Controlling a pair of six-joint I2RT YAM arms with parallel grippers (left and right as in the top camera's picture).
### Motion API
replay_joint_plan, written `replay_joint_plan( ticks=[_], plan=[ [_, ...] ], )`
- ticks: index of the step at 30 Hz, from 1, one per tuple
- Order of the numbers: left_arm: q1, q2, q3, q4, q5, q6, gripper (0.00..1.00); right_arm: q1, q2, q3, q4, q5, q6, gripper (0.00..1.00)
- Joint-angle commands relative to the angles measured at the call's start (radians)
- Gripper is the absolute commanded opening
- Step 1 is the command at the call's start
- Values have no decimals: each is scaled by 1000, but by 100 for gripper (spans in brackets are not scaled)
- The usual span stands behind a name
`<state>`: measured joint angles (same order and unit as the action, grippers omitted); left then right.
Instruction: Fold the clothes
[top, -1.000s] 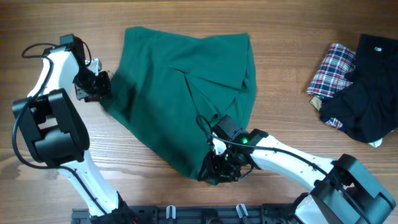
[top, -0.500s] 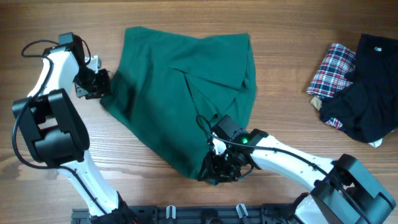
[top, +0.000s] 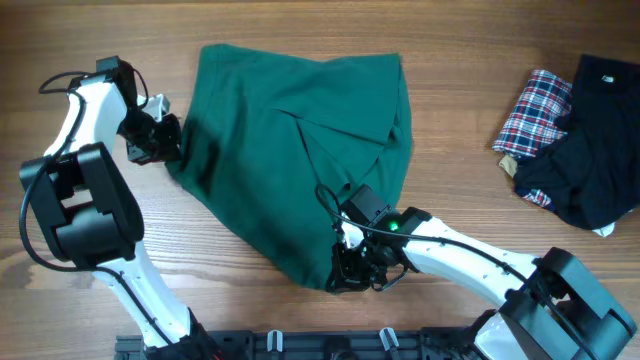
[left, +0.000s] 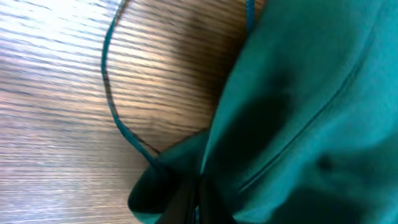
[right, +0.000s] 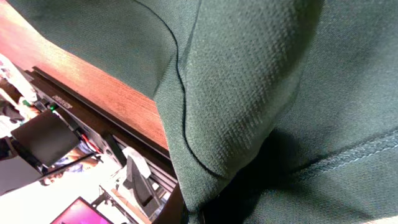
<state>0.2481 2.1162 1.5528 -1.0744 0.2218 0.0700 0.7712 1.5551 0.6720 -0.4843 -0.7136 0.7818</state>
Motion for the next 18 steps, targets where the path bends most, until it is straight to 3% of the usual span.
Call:
replay_joint_plan(
  ticks=[1,11,18],
  plan=[
    [3,-3,-2,-16,148,1,4,-24,-55,16,5,10,2,4],
    [3,-262,-2,-111,268,-26,4,-443,-349,19,20,5,-128,4],
    [3,-480,-2,-136,286,-26,4,-567,-401,134,37,137,-244,4]
  ],
)
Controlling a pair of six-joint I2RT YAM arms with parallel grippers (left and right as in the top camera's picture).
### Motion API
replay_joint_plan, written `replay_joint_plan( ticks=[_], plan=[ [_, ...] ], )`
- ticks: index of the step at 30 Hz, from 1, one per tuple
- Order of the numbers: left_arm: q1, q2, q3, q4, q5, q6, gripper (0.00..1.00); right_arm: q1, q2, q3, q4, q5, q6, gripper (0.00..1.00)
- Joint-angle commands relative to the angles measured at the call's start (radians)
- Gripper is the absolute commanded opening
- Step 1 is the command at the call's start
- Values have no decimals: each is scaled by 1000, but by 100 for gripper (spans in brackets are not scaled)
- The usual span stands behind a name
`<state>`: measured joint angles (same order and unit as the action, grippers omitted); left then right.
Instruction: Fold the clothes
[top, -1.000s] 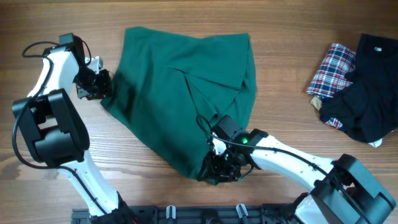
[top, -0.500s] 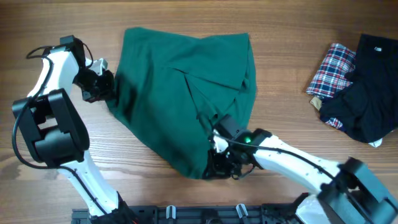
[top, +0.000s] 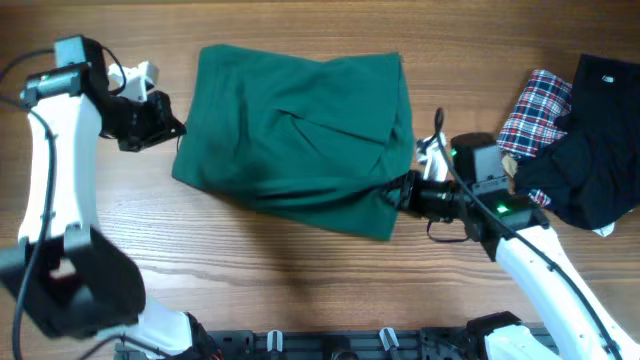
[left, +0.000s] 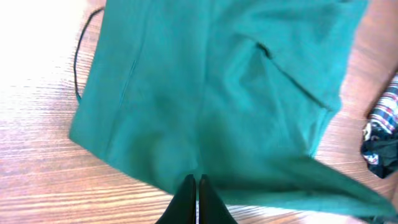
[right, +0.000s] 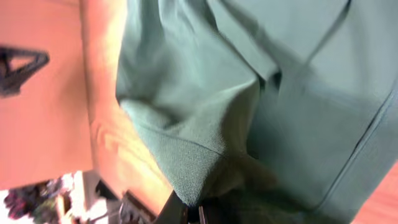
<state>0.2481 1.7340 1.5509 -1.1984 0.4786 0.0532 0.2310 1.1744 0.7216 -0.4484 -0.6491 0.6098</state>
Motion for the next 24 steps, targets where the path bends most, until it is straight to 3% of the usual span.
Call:
replay_joint_plan(
  ticks=[1,5,9,13,15,21,22,24],
  plan=[
    [3,-119,0,-18,29,-9,4,-30,-20,101,-5,85,-79,4],
    [3,-161,-1,-53,25,-16,4,-40,-20,164,-45,210,-95,4],
    [3,-117,-21,-113,-36,-92,25,-59,-20,168,-77,209,-94,4],
    [3,-85,-164,-90,-105,-189,45,-59,-20,168,-96,208,-102,4],
    [3,-69,-228,-69,-93,-201,47,-59,-20,168,-96,208,-103,4],
    [3,-49,-431,172,-43,-219,53,-59,-20,168,-97,201,-107,4],
    [3,-49,-439,225,-52,-222,59,-59,-20,168,-96,200,-109,4],
    [3,-44,-440,273,-111,-278,59,-59,-20,168,-98,196,-109,4]
  ],
)
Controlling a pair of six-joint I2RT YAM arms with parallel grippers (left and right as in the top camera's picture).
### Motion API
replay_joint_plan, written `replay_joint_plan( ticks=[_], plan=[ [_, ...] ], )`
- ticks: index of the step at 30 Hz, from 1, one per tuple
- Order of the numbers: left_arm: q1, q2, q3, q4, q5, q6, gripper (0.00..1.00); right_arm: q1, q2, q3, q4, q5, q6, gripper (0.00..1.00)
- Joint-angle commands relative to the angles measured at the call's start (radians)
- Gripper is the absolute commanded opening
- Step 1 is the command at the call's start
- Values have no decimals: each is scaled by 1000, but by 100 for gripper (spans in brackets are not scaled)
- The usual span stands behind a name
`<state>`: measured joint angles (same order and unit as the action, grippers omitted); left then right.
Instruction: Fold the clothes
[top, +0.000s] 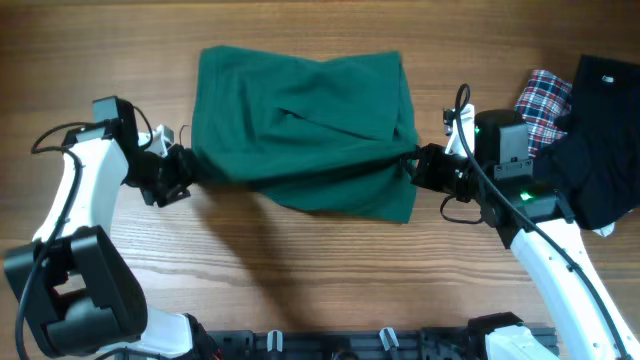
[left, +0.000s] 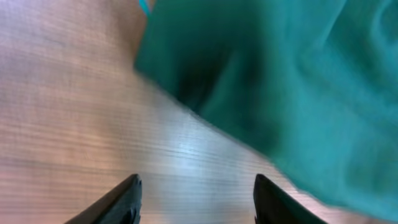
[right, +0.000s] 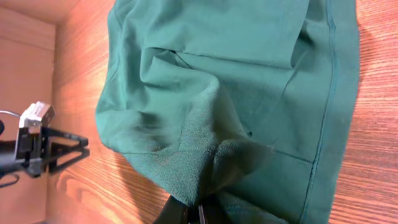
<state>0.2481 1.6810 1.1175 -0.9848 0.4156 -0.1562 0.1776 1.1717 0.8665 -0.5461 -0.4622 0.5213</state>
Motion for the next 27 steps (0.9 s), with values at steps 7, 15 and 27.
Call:
replay_joint_plan(
  ticks=[7,15,27],
  plan=[
    [4,147,-7,216,-58,-93,60,-5,-17,23,-9,-6,-22,4],
    [4,276,-7,328,73,-53,57,-5,-17,23,-31,-17,-21,4],
    [3,275,-6,315,173,0,35,-5,-17,23,-32,-16,-21,4]
  ],
)
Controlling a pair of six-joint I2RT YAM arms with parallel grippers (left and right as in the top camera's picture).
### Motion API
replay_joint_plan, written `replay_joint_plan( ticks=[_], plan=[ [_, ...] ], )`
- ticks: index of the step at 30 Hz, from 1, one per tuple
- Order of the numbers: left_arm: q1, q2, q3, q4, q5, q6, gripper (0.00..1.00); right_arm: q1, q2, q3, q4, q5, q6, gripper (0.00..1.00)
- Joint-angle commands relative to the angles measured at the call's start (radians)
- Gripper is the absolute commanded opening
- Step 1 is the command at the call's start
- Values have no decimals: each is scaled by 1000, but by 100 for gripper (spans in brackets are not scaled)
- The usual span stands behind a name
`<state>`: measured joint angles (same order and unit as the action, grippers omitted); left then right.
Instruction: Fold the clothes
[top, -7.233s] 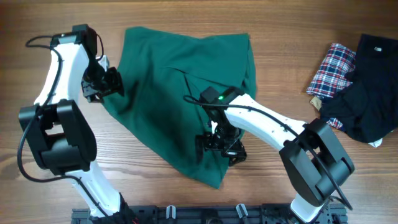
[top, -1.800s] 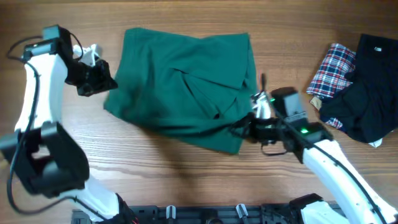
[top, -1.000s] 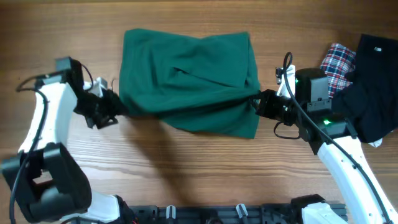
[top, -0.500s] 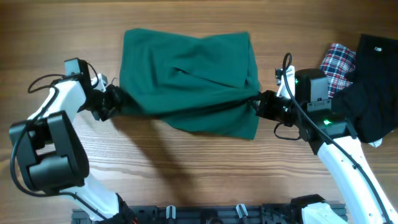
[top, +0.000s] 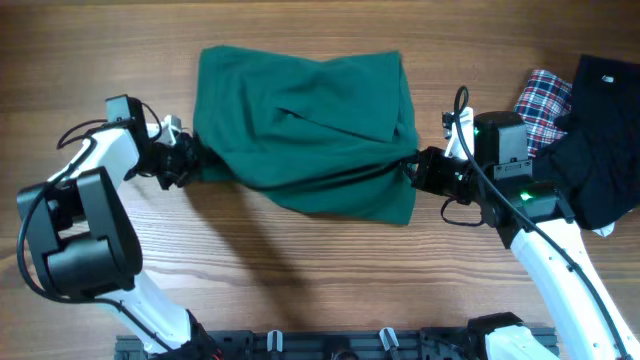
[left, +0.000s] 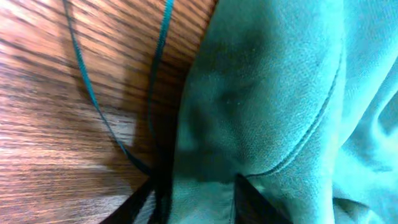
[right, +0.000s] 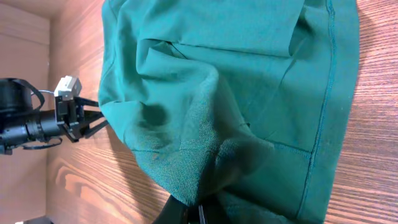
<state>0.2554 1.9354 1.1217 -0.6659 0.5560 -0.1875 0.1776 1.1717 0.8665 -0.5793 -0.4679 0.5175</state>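
Note:
A dark green garment (top: 300, 120) lies bunched across the middle of the wooden table. My left gripper (top: 186, 162) is at its left edge. In the left wrist view it (left: 196, 205) stands open, with the green cloth (left: 267, 93) lying between its fingers (left: 249, 198). A thin teal drawstring (left: 158, 62) trails over the wood beside it. My right gripper (top: 418, 172) is at the garment's right edge. The right wrist view shows it (right: 199, 214) shut on a fold of the green fabric (right: 217, 74), lifted slightly off the table.
A plaid cloth (top: 535, 115) and a black garment (top: 595, 140) lie heaped at the table's right end, just behind my right arm. A black rail (top: 330, 345) runs along the table's front edge.
My left gripper, then open over bare wood beside the garment's left edge, now has the edge between its open fingers. The right gripper still holds its fold in the same place.
First my left gripper was shut on the garment's left edge and my right on its front corner near the rail. Then the right held that corner at the right side, folding the cloth over, with the left shut and clear. The left then opened, and now straddles the edge.

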Motion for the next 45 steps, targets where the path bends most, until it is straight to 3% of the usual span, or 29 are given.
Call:
replay_joint_plan(
  ticks=[1,2,5,11,19,24,29,38,45],
  plan=[
    [-4,21,-11,-3,36,31,31,-5,-17,23,1,-11,-17,4],
    [-4,21,-11,-5,39,31,21,-5,-17,23,1,-11,-17,4],
    [-4,21,-11,-13,39,31,4,-5,-17,23,1,-11,-17,4],
    [-4,-27,-11,-75,38,60,4,-5,-17,23,-1,-11,-17,4],
    [-4,-329,-11,-317,33,106,4,-5,-18,34,19,-6,-21,4],
    [-3,-566,-11,-479,-54,68,4,-5,-18,92,-31,6,-21,4],
    [-3,-670,-11,-550,-122,43,4,-5,-18,115,-249,102,-31,4],
    [18,-672,-11,-639,-248,15,4,-5,-18,153,-520,194,-43,4],
    [64,-672,-11,-683,-262,15,4,-5,-18,181,-743,243,-44,4]
  ],
)
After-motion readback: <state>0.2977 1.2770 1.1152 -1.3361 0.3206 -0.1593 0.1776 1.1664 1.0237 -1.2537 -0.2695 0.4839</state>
